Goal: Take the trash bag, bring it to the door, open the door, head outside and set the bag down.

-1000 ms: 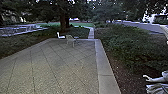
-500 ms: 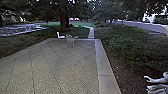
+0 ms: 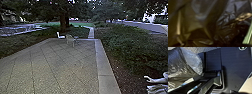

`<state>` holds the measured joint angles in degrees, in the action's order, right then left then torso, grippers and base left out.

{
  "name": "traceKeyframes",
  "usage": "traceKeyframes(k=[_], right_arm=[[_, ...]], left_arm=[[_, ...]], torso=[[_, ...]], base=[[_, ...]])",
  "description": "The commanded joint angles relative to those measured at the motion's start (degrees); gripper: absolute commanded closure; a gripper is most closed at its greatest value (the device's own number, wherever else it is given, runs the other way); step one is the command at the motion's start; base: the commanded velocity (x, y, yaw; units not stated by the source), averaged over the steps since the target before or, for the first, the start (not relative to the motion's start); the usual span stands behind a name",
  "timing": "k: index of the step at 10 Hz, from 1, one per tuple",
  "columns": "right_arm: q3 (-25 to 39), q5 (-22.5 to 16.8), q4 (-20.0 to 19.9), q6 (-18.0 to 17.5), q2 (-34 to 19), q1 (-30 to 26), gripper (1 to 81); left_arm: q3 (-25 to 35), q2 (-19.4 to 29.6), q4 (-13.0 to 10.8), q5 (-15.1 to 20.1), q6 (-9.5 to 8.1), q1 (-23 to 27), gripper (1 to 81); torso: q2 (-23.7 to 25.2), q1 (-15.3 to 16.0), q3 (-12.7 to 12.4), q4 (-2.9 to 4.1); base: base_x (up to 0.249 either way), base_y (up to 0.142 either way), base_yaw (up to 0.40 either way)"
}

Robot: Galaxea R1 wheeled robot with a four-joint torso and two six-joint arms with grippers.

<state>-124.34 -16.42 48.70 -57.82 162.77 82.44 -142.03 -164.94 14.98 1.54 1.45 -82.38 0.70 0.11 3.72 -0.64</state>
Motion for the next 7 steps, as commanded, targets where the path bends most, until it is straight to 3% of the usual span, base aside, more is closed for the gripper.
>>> traceKeyframes(k=[1,3,7], right_arm=[[6.0,-2.3,-0.1,0.5,-3.3,-2.0,1.0],[5.9,-2.3,-0.1,0.5,-3.4,-1.9,1.0],[5.7,-2.3,-0.4,0.5,-3.2,-2.1,1.0]], left_arm=[[4.5,4.3,3.6,3.5,-0.13,3.3,81.1],[5.5,6.7,7.9,3.6,-0.13,5.2,81.1],[6.9,10.9,13.3,6.3,-0.13,9.0,81.1]], torso=[[0.0,0.0,1.8,0.0],[0.0,0.0,5.2,0.0],[0.0,0.0,11.5,4.83]], base=[[0.0,0.0,0.0],[0.0,0.0,0.0],[0.0,0.0,0.0]])
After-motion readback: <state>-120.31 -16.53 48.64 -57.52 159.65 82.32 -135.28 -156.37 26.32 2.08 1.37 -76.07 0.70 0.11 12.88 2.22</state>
